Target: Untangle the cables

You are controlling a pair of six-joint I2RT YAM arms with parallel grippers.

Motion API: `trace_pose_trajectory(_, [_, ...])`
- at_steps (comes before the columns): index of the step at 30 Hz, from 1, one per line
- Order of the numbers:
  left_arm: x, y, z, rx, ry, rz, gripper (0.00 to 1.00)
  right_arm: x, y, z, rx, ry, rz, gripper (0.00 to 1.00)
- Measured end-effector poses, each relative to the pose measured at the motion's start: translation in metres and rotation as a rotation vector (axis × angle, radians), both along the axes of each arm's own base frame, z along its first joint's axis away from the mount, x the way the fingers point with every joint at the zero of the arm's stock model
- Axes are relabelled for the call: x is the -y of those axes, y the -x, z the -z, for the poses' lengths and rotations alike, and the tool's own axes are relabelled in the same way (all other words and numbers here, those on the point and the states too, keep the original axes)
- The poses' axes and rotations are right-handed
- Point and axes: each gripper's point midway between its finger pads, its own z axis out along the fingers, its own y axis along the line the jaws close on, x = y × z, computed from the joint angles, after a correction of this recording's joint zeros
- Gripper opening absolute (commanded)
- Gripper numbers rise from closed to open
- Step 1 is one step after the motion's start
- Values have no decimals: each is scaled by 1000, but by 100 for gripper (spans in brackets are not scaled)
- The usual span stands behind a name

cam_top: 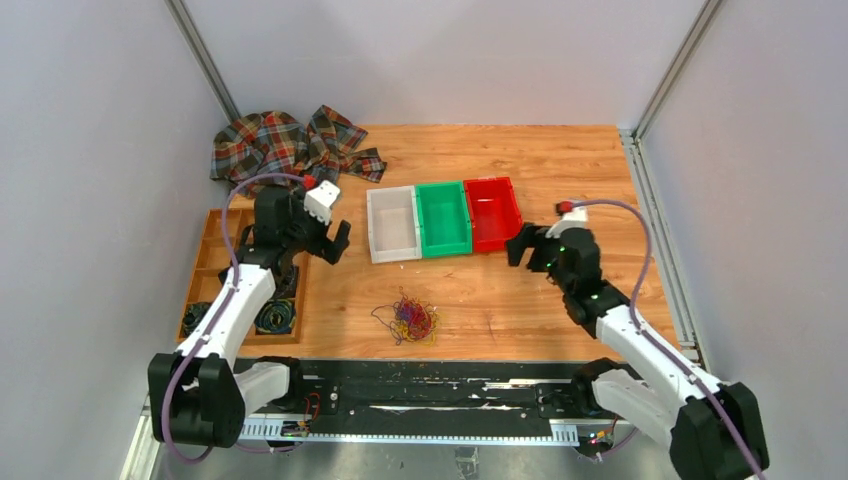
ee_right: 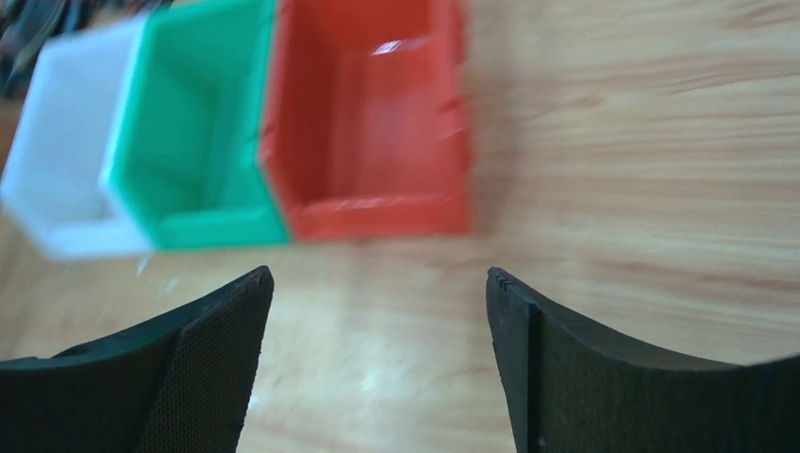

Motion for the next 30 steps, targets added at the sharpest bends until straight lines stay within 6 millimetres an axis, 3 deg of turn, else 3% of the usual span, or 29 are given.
trace_pose_trajectory(3, [16,23,16,-91,4,108,98,-56,26,13,-56,23,-209,74])
trace_pose_trajectory(7, [54,61,33,-197,-12,319,98,-120,66,20,-97,75,-466,73])
trace_pose_trajectory(11, [86,87,40,-257,-17,493,98,-162,97,24,-124,133,-634,73])
trace_pose_trajectory(13, [95,95,43,-275,-25,552,98,-173,110,29,-144,148,-687,73])
trace_pose_trajectory(19, [122,113,49,-288,-91,739,100,-167,136,39,-234,156,-712,77])
trace_pose_trajectory(25, [141,123,54,-273,-170,899,96,-144,159,15,-239,101,-693,80])
trace_pose_trajectory(30, [153,128,60,-261,-222,1000,91,-128,171,18,-272,110,-682,76])
